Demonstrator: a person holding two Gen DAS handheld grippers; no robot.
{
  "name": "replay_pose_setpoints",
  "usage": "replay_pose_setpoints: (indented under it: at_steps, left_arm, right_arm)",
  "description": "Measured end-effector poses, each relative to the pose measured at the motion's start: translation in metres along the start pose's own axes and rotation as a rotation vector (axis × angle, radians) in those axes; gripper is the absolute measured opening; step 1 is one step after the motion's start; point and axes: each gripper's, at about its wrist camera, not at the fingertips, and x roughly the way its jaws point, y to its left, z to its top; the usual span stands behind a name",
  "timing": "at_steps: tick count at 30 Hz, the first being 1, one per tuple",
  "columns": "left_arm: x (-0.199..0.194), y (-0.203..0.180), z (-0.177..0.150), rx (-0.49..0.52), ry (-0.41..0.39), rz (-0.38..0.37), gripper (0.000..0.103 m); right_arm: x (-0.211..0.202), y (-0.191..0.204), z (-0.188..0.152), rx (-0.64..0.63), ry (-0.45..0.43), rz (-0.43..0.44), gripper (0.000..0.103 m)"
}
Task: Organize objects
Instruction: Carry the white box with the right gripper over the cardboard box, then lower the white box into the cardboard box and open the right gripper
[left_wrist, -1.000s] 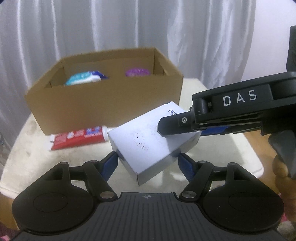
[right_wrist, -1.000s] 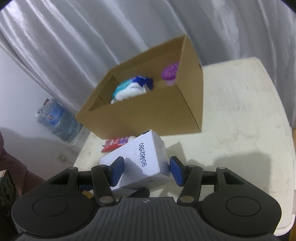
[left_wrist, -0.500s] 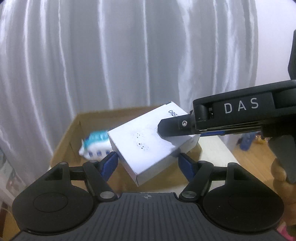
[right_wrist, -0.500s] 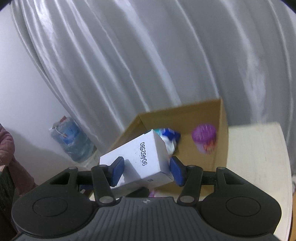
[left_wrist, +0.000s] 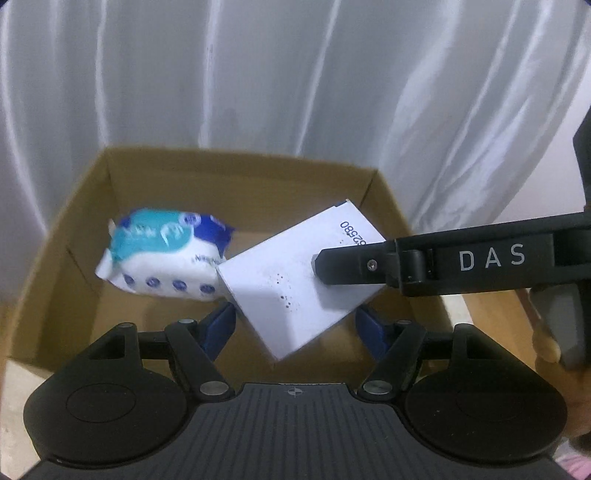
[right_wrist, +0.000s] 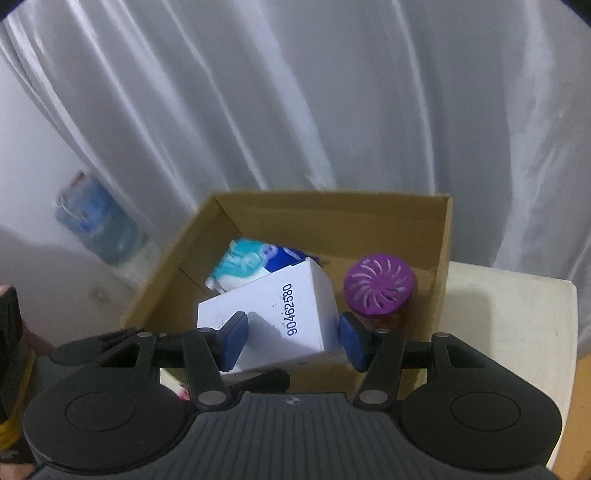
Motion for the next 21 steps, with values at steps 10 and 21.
replay_pose_setpoints:
  at_steps: [10,21]
  left_arm:
    - [0.031,0.023,-0.001,-0.103,0.153,-0.083,0.071]
    - [0.042,0.03,0.0,-0.15,0.233,-0.162,0.074]
  right_arm:
    - [0.037,0.001,0.011,-0.066,0.221,-0.046,0.058]
    - [0.05,0.008,0.022,-0.208,0.355,-0.129,0.057]
